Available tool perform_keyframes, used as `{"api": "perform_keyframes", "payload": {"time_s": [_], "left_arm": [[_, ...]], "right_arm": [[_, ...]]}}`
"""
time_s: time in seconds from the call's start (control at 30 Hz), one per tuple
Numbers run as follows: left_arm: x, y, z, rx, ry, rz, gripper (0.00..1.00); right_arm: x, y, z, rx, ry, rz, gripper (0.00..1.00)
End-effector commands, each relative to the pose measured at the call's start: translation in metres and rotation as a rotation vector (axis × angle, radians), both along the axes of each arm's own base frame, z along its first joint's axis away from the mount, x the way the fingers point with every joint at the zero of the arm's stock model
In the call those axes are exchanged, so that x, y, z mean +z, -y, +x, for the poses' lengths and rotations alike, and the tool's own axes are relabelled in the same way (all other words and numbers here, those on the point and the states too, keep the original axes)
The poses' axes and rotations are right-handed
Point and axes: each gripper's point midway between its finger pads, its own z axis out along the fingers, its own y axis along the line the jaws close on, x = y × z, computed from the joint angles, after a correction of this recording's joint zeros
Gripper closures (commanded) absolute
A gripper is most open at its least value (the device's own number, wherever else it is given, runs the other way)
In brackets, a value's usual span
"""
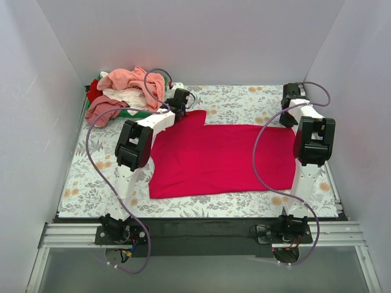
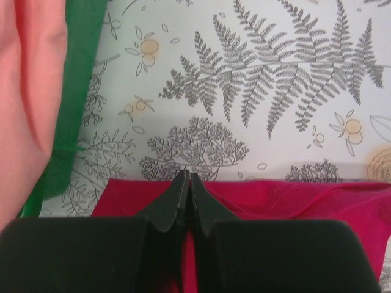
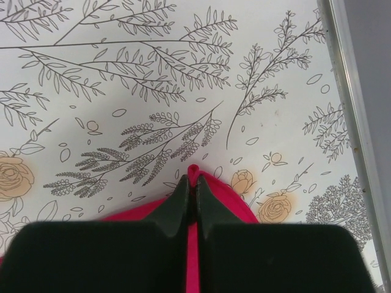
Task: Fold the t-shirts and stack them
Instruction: Fold the tshirt
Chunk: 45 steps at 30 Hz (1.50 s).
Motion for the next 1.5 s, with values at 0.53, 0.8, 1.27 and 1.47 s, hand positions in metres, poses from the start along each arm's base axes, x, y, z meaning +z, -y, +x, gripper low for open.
{"api": "perform_keyframes", "payload": {"time_s": [0.53, 0.8, 1.27, 1.47], "left_arm": [[0.097, -0.009, -0.076, 0.025, 0.136, -0.122, 1.00], [0.103, -0.011, -0.128, 0.031, 0.134, -0.164, 1.00], [0.120, -0.032, -0.211, 0.122, 0.087, -0.333, 1.00], [0.125, -0.040, -0.237, 0.131, 0.082, -0.369, 1.00]], "right_arm": [[0.040, -0.010, -0.028, 0.036, 0.032, 0.004, 0.99], [0.054, -0.011, -0.056, 0.025, 0.048, -0.002, 0.99], [0.080, -0.008, -0.093, 0.019, 0.083, -0.036, 0.99], [0.084, -0.006, -0.104, 0.015, 0.085, -0.048, 0.99]]}}
